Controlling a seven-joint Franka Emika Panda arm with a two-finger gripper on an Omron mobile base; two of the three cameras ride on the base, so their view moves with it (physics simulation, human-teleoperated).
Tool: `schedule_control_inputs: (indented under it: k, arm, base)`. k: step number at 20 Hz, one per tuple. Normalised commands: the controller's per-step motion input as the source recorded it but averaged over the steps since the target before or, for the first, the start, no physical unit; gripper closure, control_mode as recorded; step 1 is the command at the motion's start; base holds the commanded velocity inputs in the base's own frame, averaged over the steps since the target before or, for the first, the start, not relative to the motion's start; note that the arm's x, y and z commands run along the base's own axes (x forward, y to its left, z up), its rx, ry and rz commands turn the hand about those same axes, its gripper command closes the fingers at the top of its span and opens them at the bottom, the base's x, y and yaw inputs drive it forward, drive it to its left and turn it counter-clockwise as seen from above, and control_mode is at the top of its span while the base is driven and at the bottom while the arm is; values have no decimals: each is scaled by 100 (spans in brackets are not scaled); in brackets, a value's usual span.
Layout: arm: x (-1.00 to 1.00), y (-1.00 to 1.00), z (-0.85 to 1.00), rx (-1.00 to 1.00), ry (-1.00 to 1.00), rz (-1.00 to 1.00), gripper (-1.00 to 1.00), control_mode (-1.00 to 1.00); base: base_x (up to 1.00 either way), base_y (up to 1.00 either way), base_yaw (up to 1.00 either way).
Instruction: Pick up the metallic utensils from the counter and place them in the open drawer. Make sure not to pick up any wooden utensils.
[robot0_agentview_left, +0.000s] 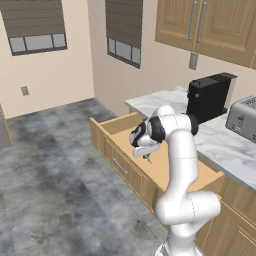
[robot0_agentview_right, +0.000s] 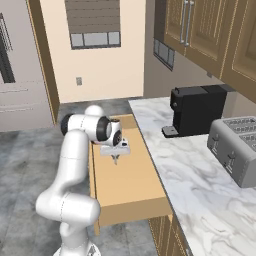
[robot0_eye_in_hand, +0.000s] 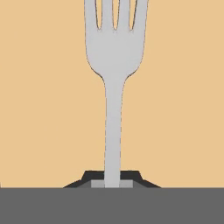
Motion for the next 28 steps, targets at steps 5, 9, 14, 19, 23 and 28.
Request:
schedule_control_inputs:
  k: [5,9,14,19,23,28]
  arm:
    - [0,0,-29,2,0,0,100,-100]
    - [0,0,-25,1,1,0,100,-100]
    - [0,0,-14,0,4,0,-100,-100]
    - [0,0,4,0,0,0,-100,-100]
    - [-3,0,30,-8,1,-2,-100,-100]
    - [-30,0,88,0,11,-9,-100,-100]
  base:
    - [0,0,0]
    - [0,0,0]
    - [0,0,0]
    - [0,0,0]
    - [0,0,0]
    - [0,0,0]
